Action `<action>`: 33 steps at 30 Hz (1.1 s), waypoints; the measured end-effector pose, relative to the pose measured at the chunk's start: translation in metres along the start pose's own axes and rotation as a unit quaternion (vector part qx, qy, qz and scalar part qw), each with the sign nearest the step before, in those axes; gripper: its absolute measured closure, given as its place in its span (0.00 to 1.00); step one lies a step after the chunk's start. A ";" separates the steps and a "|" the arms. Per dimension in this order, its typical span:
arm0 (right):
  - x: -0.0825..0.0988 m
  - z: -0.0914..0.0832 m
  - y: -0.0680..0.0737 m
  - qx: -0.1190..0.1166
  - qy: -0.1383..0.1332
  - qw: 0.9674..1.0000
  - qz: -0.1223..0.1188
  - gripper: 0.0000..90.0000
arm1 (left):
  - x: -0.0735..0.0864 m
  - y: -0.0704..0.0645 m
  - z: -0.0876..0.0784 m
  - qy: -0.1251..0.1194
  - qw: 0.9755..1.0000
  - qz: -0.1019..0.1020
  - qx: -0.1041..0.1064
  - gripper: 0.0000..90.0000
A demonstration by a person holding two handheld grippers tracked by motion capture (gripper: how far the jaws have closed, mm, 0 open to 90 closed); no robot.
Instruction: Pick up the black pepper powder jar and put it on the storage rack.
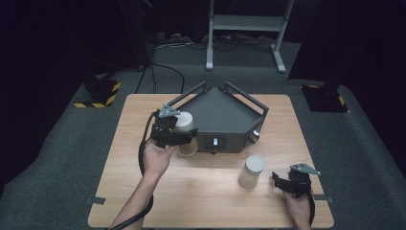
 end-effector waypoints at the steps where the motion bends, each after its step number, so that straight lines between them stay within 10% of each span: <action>1: 0.000 0.000 0.000 0.000 0.000 1.000 0.000 0.22 | -0.007 0.000 0.001 0.000 1.000 0.002 -0.001 0.39; 33: 0.000 0.000 0.001 0.000 0.000 1.000 -0.004 0.22 | -0.059 -0.002 0.062 -0.009 0.996 -0.017 -0.088 0.39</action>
Point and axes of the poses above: each handheld gripper's, and its own axes: z roughly forward along the jaws, x roughly out of its underside, y roughly to its left, the point moved 3 cm from there along z, roughly forward along the jaws, and after that the axes turned 7 degrees about x, right-handed, at the moved point
